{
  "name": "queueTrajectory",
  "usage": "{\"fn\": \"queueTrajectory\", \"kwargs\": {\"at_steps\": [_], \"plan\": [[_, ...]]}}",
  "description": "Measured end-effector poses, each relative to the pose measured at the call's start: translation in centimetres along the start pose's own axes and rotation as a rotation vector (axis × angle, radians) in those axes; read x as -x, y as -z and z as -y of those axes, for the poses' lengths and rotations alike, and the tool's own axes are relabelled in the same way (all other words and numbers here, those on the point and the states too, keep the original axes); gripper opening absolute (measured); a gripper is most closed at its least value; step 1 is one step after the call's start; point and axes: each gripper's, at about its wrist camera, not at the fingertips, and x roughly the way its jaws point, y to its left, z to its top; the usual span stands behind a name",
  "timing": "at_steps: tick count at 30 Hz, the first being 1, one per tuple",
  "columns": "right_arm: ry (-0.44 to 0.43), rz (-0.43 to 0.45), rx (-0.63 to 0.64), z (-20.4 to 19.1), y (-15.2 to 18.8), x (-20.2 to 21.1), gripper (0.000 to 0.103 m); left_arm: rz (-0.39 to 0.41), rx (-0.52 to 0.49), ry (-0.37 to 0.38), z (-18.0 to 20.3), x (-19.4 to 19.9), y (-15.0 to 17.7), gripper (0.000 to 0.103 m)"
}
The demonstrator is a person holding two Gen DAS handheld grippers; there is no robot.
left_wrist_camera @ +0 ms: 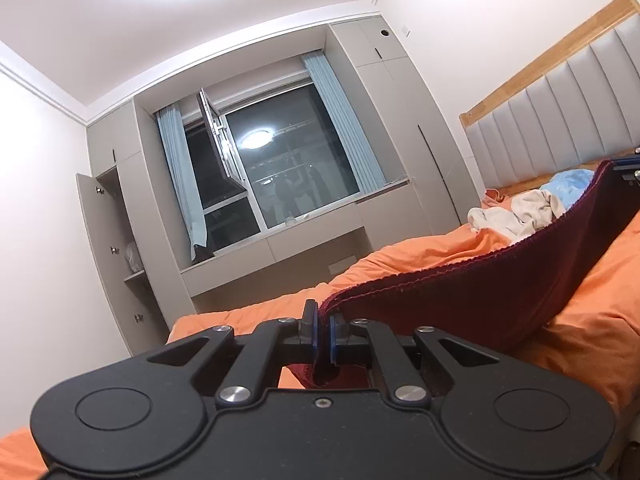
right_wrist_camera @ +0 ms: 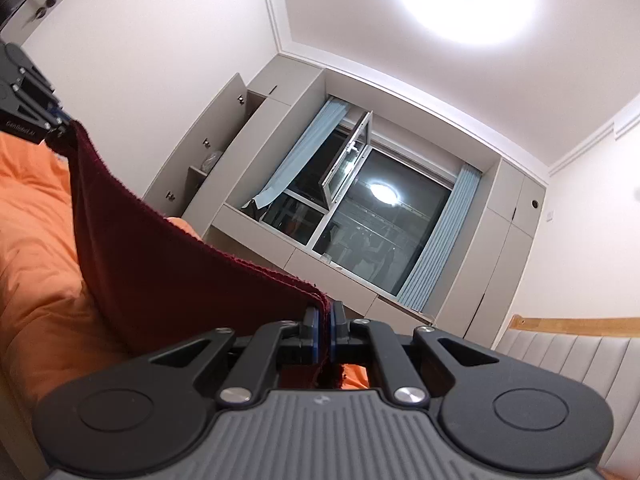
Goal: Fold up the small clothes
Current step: 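Lift the held shirt with both tools and fold it over onto itself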
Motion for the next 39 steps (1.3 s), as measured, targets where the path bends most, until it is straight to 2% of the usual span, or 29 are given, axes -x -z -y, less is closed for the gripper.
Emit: {"fn": "queueTrajectory", "kwargs": {"at_steps": [6, 13, 16, 19, 22, 28, 33, 36, 37, 39], "plan": [[0.031, 0.008, -0.037, 0.2, 1.1, -4.8, 0.006, -0.001, 0.039, -0.01, -0.9, -4.8, -0.3, 0.005], [0.033, -0.019, -0.051, 1.2, 2.2, -14.7, 0.006, -0.025, 0.054, -0.025, -2.0, -15.5, -0.5, 0.006], [0.011, -0.056, -0.052, 1.5, 3.1, -19.5, 0.006, -0.054, -0.005, -0.061, -1.4, -20.5, 0.0, 0.006], [-0.009, -0.099, -0.034, 1.4, 4.1, -24.5, 0.006, -0.103, -0.028, -0.065, -1.4, -25.1, 0.9, 0.006], [-0.041, -0.159, -0.034, 1.1, 5.5, -29.1, 0.006, -0.169, -0.006, -0.06, -1.8, -29.3, 2.3, 0.006], [-0.126, -0.308, -0.037, -0.8, 9.8, -36.1, 0.006, -0.317, 0.031, -0.045, -1.9, -36.3, 6.4, 0.007], [-0.16, -0.386, 0.012, -3.1, 12.6, -38.7, 0.006, -0.403, 0.009, -0.031, -1.3, -39.2, 9.2, 0.007], [-0.167, -0.413, 0.016, -3.7, 13.7, -39.5, 0.006, -0.448, 0.048, -0.019, -1.5, -40.4, 10.6, 0.007], [-0.17, -0.424, 0.014, -3.9, 13.9, -39.7, 0.008, -0.465, 0.061, -0.016, -1.5, -40.9, 10.9, 0.007], [-0.173, -0.445, 0.005, -4.2, 14.5, -40.1, 0.02, -0.493, 0.078, -0.009, -1.5, -41.3, 11.5, 0.007]]}}
